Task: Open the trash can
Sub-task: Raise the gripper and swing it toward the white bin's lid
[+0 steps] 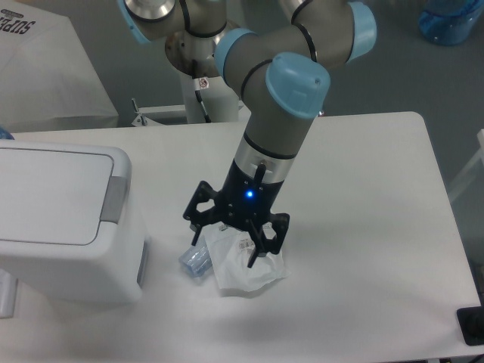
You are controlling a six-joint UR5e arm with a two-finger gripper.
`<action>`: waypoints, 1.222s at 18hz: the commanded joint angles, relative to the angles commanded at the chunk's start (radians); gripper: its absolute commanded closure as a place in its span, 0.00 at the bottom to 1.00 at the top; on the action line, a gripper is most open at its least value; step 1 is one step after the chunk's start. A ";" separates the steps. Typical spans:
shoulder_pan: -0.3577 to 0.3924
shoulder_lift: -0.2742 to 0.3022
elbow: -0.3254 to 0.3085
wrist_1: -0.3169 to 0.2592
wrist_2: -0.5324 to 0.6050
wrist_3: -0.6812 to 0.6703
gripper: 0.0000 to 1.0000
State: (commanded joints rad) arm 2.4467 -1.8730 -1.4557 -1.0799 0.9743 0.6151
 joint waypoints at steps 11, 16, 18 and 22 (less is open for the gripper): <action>0.006 0.069 -0.023 0.000 -0.069 -0.083 0.00; 0.000 0.124 -0.046 0.000 -0.098 -0.120 0.00; -0.002 0.135 -0.061 0.000 -0.098 -0.126 0.00; -0.015 0.198 -0.153 0.020 -0.094 -0.118 0.00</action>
State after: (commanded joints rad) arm 2.4314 -1.6752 -1.6089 -1.0601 0.8805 0.4970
